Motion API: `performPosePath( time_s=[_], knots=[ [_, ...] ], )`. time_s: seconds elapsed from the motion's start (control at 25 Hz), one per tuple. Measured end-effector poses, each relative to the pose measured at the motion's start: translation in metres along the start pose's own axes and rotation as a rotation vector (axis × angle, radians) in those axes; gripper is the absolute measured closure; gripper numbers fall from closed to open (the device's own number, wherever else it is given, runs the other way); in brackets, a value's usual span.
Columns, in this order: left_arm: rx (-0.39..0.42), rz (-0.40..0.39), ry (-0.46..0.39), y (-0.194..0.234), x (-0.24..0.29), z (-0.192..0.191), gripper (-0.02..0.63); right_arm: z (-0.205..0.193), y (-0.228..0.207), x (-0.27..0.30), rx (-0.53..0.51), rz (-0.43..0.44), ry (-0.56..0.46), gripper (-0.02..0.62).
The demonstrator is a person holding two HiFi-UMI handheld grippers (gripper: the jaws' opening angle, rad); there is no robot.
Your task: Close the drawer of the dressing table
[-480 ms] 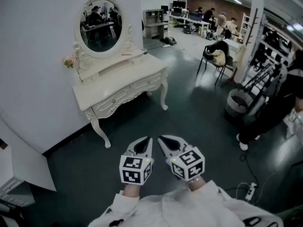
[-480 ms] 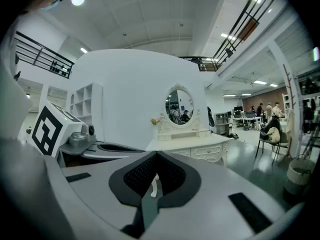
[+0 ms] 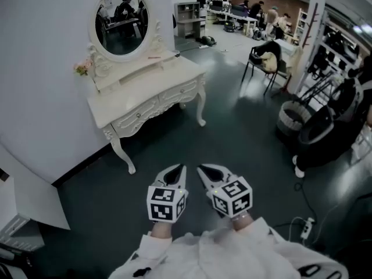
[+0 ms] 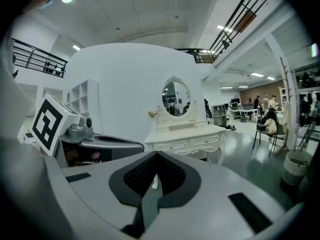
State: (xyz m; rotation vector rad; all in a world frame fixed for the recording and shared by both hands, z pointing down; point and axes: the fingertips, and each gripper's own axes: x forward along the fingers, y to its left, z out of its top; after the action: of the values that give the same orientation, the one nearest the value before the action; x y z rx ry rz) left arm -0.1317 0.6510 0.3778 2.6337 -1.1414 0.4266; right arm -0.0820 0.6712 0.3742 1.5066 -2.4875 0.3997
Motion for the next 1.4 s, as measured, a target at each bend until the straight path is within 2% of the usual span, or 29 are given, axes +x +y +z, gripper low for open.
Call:
performPosePath(
  time_s=[0.24, 0.36, 0.44, 0.76, 0.8, 0.84, 0.88, 0.96, 1.04, 1.4],
  knots=[
    [-0.007, -0.008, 0.003, -0.002, 0.000, -0.003, 0.600, 0.001, 0.008, 0.000, 0.005, 0.017, -0.003, 0.589],
    [0.001, -0.011, -0.087, -0.006, -0.004, 0.009, 0.599, 0.009, 0.005, -0.004, 0.028, 0.022, -0.066, 0.589],
    [-0.010, -0.031, -0.118, -0.009, -0.004, 0.013, 0.599, 0.014, -0.002, -0.006, 0.041, 0.007, -0.096, 0.588],
    [0.012, -0.061, -0.048, -0.031, 0.011, 0.000, 0.598, 0.001, -0.025, -0.018, 0.051, -0.029, -0.084, 0.586],
    [0.013, -0.062, -0.046, -0.034, 0.013, 0.000, 0.597, 0.000, -0.028, -0.020, 0.049, -0.030, -0.085, 0.577],
    [0.013, -0.065, -0.042, -0.037, 0.016, 0.000, 0.593, 0.000, -0.031, -0.021, 0.048, -0.028, -0.084, 0.538],
    [0.011, -0.069, -0.037, -0.040, 0.020, -0.001, 0.587, -0.001, -0.034, -0.022, 0.048, -0.024, -0.081, 0.514],
    [0.007, -0.074, -0.022, -0.046, 0.025, -0.004, 0.564, -0.004, -0.040, -0.026, 0.053, -0.021, -0.077, 0.508],
    [0.005, -0.070, -0.008, -0.052, 0.030, -0.009, 0.514, -0.008, -0.045, -0.032, 0.064, -0.020, -0.072, 0.497],
    [-0.019, -0.046, 0.030, -0.062, 0.048, -0.020, 0.512, -0.026, -0.064, -0.032, 0.113, 0.020, -0.047, 0.494]
  ],
)
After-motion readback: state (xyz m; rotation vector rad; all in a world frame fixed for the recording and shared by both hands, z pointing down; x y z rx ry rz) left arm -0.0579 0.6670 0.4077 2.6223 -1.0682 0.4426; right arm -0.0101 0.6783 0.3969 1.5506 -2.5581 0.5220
